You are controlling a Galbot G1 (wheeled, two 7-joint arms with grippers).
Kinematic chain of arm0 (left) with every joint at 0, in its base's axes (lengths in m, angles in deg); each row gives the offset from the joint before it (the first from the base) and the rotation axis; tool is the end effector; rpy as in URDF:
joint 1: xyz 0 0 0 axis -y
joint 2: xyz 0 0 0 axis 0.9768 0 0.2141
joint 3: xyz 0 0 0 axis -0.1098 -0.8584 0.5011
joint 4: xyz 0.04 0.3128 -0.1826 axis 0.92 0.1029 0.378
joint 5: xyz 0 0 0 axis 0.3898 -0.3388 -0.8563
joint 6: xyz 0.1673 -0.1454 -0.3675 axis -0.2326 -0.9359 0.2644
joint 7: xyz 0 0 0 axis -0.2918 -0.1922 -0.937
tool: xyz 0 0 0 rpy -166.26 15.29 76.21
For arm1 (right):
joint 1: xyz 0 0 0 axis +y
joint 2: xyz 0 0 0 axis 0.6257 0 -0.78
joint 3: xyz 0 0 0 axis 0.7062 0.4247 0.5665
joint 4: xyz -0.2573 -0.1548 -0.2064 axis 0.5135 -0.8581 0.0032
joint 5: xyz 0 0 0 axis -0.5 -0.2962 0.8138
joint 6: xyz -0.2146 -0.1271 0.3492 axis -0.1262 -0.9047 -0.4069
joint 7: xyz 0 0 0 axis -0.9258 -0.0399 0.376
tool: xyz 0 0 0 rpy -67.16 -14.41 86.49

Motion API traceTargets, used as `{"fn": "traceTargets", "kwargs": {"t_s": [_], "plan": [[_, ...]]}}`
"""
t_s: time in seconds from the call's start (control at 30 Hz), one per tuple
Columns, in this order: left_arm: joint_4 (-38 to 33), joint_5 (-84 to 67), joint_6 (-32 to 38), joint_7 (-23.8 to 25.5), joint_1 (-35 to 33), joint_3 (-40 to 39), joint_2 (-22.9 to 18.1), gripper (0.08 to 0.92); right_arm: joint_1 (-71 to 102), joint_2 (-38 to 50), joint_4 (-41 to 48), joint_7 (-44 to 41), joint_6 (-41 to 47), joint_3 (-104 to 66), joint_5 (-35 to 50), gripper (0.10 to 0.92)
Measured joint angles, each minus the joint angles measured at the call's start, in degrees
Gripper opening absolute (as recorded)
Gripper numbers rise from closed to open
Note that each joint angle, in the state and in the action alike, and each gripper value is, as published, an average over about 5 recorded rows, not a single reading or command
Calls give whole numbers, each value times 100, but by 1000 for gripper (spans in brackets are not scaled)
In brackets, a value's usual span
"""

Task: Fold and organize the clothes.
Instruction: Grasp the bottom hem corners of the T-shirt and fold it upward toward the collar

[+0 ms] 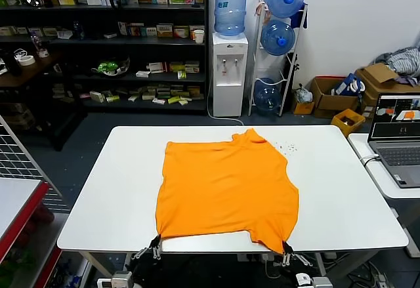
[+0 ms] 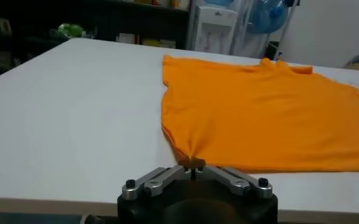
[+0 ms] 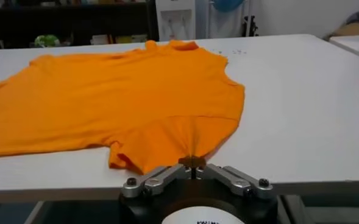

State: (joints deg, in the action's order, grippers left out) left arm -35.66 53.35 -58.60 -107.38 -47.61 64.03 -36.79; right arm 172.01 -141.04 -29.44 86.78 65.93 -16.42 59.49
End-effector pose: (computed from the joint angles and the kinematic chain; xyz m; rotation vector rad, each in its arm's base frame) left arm 0.1891 -0.0202 -0.3841 -0.0985 -2.6477 0.1423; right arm 0.1656 -0.0243 -0.3743 0.0324 -2.6021 -0.0393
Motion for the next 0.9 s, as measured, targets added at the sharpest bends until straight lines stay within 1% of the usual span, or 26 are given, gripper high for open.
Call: {"fn": "traceTargets", "kwargs": {"t_s": [0.23, 0.43, 0.63, 0.9], "plan": [[-473, -73, -11, -126, -412, 20, 223, 90, 530, 165, -388, 89, -124, -45, 53, 123], [-651, -146, 18, -113, -492, 43, 323, 90, 529, 258, -447, 162, -303, -33, 76, 123], [-674, -191, 167, 58, -337, 101, 392, 90, 90, 308, -391, 285, -320, 12, 220, 123], [-512, -316, 327, 235, 131, 100, 507, 90, -764, 434, -125, 377, -170, 80, 507, 123]]}}
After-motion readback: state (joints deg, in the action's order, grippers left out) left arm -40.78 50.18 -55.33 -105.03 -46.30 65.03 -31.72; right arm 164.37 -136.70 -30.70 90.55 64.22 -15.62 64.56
